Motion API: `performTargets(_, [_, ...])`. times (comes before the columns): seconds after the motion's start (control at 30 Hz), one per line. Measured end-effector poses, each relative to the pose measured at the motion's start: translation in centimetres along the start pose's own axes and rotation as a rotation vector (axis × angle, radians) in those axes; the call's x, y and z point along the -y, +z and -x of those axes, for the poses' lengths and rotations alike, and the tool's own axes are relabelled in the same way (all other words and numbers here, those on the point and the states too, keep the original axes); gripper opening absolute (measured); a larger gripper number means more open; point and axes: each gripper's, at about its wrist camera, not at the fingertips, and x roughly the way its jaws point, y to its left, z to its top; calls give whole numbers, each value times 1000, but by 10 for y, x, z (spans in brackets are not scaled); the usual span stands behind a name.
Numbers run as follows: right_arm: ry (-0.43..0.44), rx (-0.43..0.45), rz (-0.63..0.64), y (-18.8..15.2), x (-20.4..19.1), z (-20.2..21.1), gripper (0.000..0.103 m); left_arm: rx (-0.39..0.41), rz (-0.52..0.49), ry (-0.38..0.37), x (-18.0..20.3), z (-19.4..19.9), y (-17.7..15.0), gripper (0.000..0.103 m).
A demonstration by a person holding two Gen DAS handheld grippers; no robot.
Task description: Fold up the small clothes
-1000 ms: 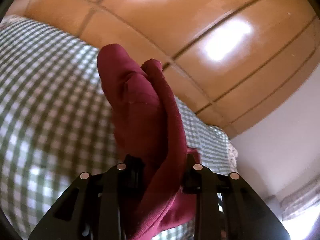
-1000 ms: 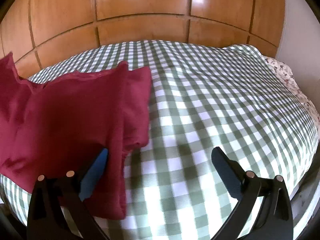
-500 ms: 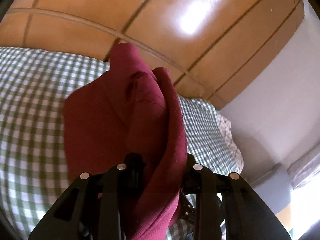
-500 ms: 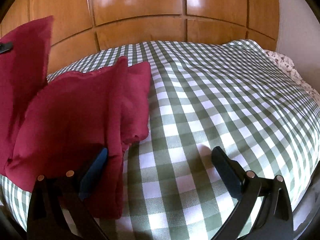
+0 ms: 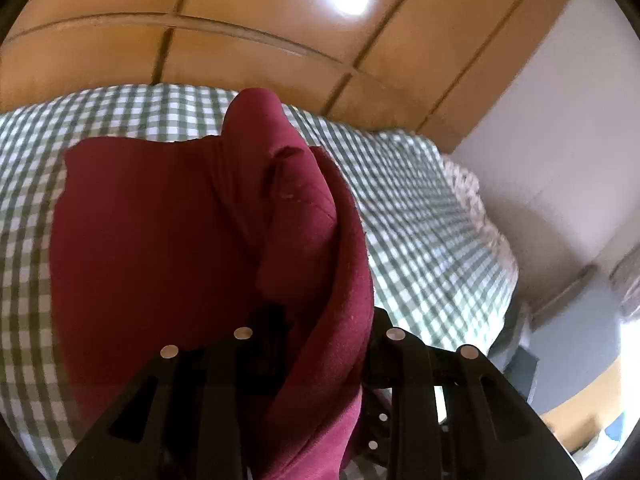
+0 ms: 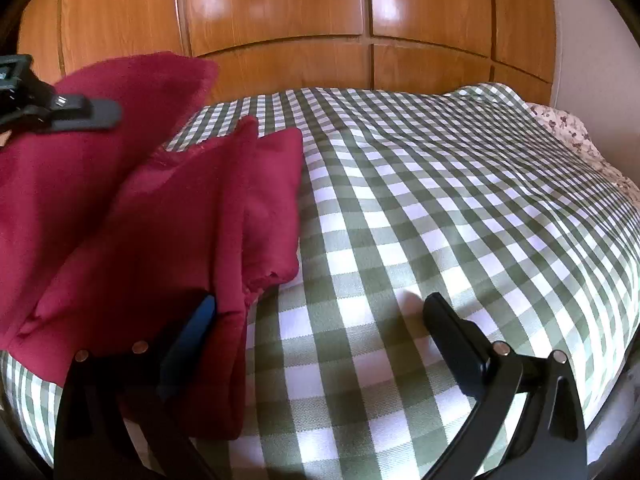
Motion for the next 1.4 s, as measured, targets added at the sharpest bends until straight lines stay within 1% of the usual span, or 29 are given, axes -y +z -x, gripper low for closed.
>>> performTargets(0.07, [0,7,1,-1,0,0,101,-29,-44,33,11,-13,-4,27])
performTargets(0.1, [1,10,0,-1,0,0,101,-53,-78,61,17,-21,-6,31])
performTargets(0.13, [2,13,0,-2,0,0,101,-72,-108,78,22,-28,-8,38])
performTargets(0.17, [4,16,-1,-2,0,0,101,-87,-127,79,26,-33,-9,43])
performTargets(0.2, [4,18,-1,-2,0,0,101,-99,-142,52,29,-34,-13,48])
performTargets(0.23, [4,19,0,-3,0,1,101,-94,-143,19,32,-32,-15,56])
performTargets(0.27, [5,21,1,-3,0,1,101,-79,-137,-36,35,-26,-17,62])
performTargets(0.3, [7,24,2,-4,0,1,101,-65,-127,-79,37,-21,-17,73])
performTargets(0.4, [11,35,2,-5,0,2,101,15,-74,-215,31,5,-17,77])
performTargets(0.43, [12,37,2,-5,1,2,101,41,-58,-233,27,13,-17,78])
performTargets(0.47, [12,40,2,-6,1,2,101,70,-43,-234,24,20,-17,78])
performTargets(0.53, [12,41,3,-6,0,2,101,136,-4,-190,8,36,-16,78])
performTargets(0.57, [12,41,3,-6,0,2,101,180,32,-142,-8,46,-16,78])
performTargets(0.67, [10,44,3,-7,0,2,101,229,121,-31,-42,59,-17,78])
performTargets(0.7, [9,45,3,-7,0,3,101,222,160,20,-59,60,-20,78])
performTargets(0.8, [8,44,5,-7,0,3,101,202,210,104,-85,59,-30,78])
performTargets(0.87, [15,30,7,-5,0,3,101,162,213,141,-93,53,-40,78])
performTargets(0.9, [21,15,6,-4,0,3,101,128,206,149,-98,48,-48,78])
performTargets(0.97, [47,-12,-23,2,6,7,101,121,196,133,-100,44,-59,81])
performTargets(1.0, [68,-2,-70,7,13,14,101,125,191,128,-102,44,-63,85])
performTargets(1.07, [93,60,-192,15,29,33,101,113,184,114,-104,41,-66,85])
performTargets(1.13, [177,95,-268,24,37,46,101,108,195,92,-108,38,-69,85])
performTargets(1.17, [255,101,-289,30,37,53,101,107,202,80,-109,37,-70,85])
performTargets(1.2, [321,96,-281,35,32,57,101,107,202,75,-110,39,-71,85])
performTargets(1.23, [380,89,-249,39,23,61,98,108,200,73,-111,39,-71,85])
performTargets(1.3, [448,66,-142,42,-5,66,90,114,192,71,-111,39,-73,85])
performTargets(1.33, [466,30,-93,41,-20,64,80,116,187,71,-110,39,-73,85])
performTargets(1.37, [479,-14,-68,38,-31,57,61,119,181,73,-110,39,-74,85])
performTargets(1.4, [485,-44,-56,35,-39,51,51,121,178,74,-110,38,-73,85])
